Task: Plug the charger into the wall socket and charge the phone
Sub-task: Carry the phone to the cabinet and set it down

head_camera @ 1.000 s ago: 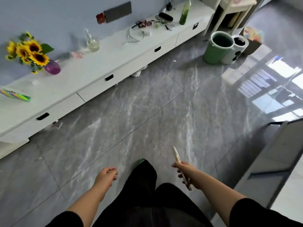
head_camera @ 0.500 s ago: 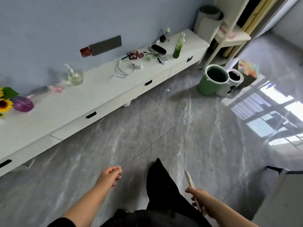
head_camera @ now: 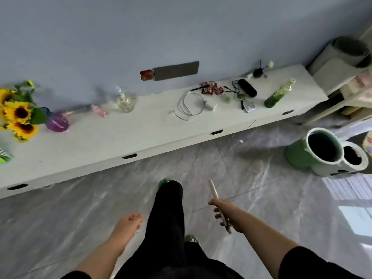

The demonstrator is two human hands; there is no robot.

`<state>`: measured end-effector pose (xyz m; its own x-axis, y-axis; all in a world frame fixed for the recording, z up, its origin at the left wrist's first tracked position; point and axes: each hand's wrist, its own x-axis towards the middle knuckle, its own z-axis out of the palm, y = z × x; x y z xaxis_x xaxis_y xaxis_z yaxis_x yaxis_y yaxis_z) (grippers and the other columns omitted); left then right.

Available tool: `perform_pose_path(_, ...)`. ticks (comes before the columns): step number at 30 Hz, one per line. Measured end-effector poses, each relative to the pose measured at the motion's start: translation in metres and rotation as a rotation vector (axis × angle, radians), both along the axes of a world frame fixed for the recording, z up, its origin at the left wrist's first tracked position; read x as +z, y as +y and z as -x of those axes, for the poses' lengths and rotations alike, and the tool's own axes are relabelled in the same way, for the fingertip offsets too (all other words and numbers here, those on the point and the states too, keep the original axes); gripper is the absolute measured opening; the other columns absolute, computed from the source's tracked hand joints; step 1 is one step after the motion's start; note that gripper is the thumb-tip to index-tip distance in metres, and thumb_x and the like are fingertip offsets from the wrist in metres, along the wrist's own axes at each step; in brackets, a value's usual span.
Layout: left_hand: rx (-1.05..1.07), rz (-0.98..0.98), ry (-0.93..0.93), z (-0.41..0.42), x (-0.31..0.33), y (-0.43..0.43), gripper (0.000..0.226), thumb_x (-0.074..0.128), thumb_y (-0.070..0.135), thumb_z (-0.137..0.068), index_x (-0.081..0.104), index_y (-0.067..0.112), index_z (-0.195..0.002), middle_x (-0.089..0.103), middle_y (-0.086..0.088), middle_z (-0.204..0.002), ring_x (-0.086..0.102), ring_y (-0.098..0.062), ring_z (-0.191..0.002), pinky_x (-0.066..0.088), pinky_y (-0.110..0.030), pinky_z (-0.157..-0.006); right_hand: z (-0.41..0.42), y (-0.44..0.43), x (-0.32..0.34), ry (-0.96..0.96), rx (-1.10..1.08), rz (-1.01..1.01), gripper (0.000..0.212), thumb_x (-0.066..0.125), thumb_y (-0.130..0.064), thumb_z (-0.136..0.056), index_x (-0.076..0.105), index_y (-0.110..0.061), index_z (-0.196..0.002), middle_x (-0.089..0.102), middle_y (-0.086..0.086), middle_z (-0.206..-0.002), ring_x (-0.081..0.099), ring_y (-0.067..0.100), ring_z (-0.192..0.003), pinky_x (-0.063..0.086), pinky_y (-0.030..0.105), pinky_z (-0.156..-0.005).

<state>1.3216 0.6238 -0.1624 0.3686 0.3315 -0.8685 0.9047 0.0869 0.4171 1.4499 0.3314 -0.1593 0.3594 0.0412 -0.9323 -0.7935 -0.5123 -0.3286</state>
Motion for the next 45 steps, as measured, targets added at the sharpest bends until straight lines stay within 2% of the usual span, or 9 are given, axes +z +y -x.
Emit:
perform_pose_path(6,-0.075,0.014,0.029,-0.101,-0.001,0.036,0.013,0.053,0.024,-0.094,0.057,0.012,-0.092,0.06,-0.014,-0.101,0.059,-0.026,-0.089,0.039,-0.034,-0.078,-0.101,0.02,0.0,0.026,-0.048,0.025,0.032,0.068,-0.039,-0.075,0.06,-0.018,-0.098,0.054,0.006,-0.088,0.054,0.019,-0.069,0.043,0.026,-0.052)
perform_pose_path(14,-0.024,0.004,-0.062,-0.242,0.005,0.027,0.011,0.056,0.017,-0.092,0.062,0.014,-0.101,0.066,-0.01,-0.096,0.062,-0.024,-0.088,0.04,-0.027,-0.068,-0.208,0.0,0.002,0.092,-0.034,0.073,0.023,0.063,-0.033,-0.083,0.058,-0.012,-0.089,0.052,0.006,-0.079,0.051,0.017,-0.063,0.041,0.025,-0.053)
perform_pose_path(20,0.15,-0.025,-0.052,-0.318,-0.008,-0.003,0.021,0.058,0.012,-0.09,0.062,0.017,-0.07,0.064,-0.013,-0.08,0.058,-0.021,-0.072,0.035,-0.024,-0.06,-0.307,-0.007,-0.023,0.118,0.141,0.067,0.049,0.063,-0.031,-0.083,0.05,-0.003,-0.121,0.053,0.007,-0.092,0.052,0.018,-0.075,0.041,0.029,-0.064)
perform_pose_path(27,0.187,-0.083,-0.044,-0.388,-0.057,-0.018,0.008,0.055,0.003,-0.089,0.063,0.005,-0.089,0.06,0.009,-0.052,0.056,-0.006,-0.056,0.041,-0.013,-0.052,-0.405,0.045,-0.057,0.025,0.466,0.007,0.048,0.066,-0.031,-0.076,0.049,-0.012,-0.117,0.06,0.006,-0.102,0.06,0.017,-0.09,0.048,0.028,-0.07)
perform_pose_path(29,0.228,-0.088,-0.031,-0.404,-0.08,-0.013,0.019,0.059,0.005,-0.088,0.061,0.004,-0.107,0.069,0.003,-0.078,0.062,-0.008,-0.071,0.044,-0.008,-0.062,-0.422,0.066,-0.073,0.014,0.543,0.02,0.05,0.067,-0.036,-0.073,0.05,-0.014,-0.115,0.061,0.005,-0.102,0.061,0.017,-0.09,0.048,0.029,-0.069)
perform_pose_path(33,0.134,-0.156,0.037,-0.429,-0.132,0.008,0.037,0.062,0.019,-0.085,0.058,0.013,-0.122,0.06,-0.01,-0.126,0.057,-0.022,-0.114,0.043,-0.031,-0.097,-0.442,0.112,-0.114,-0.007,0.612,0.029,0.065,0.069,-0.038,-0.069,0.042,-0.014,-0.122,0.054,0.008,-0.116,0.058,0.021,-0.1,0.047,0.031,-0.076)
perform_pose_path(38,-0.11,-0.303,0.082,-0.456,-0.197,0.041,0.075,0.064,0.033,-0.082,0.028,0.019,-0.147,0.021,-0.008,-0.158,0.024,-0.025,-0.144,0.028,-0.037,-0.115,-0.451,0.179,-0.164,-0.073,0.564,0.015,0.071,0.073,-0.04,-0.062,0.046,-0.011,-0.121,0.05,0.01,-0.12,0.057,0.024,-0.101,0.046,0.032,-0.074)
perform_pose_path(42,-0.291,-0.452,0.091,-0.457,-0.239,0.062,0.112,0.066,0.059,-0.074,-0.011,0.029,-0.15,-0.018,-0.007,-0.16,-0.01,-0.025,-0.149,0.012,-0.041,-0.12,-0.446,0.243,-0.196,-0.104,0.515,-0.059,0.07,0.071,-0.044,-0.064,0.047,-0.013,-0.121,0.052,0.012,-0.118,0.057,0.025,-0.099,0.044,0.03,-0.063)
perform_pose_path(45,-0.403,-0.559,0.093,-0.447,-0.26,0.076,0.13,0.064,0.074,-0.059,-0.027,0.035,-0.144,-0.029,-0.006,-0.157,-0.022,-0.023,-0.146,-0.001,-0.048,-0.121,-0.434,0.285,-0.214,-0.166,0.49,-0.077,0.072,0.071,-0.045,-0.062,0.043,-0.014,-0.122,0.047,0.007,-0.115,0.052,0.022,-0.1,0.05,0.038,-0.078)
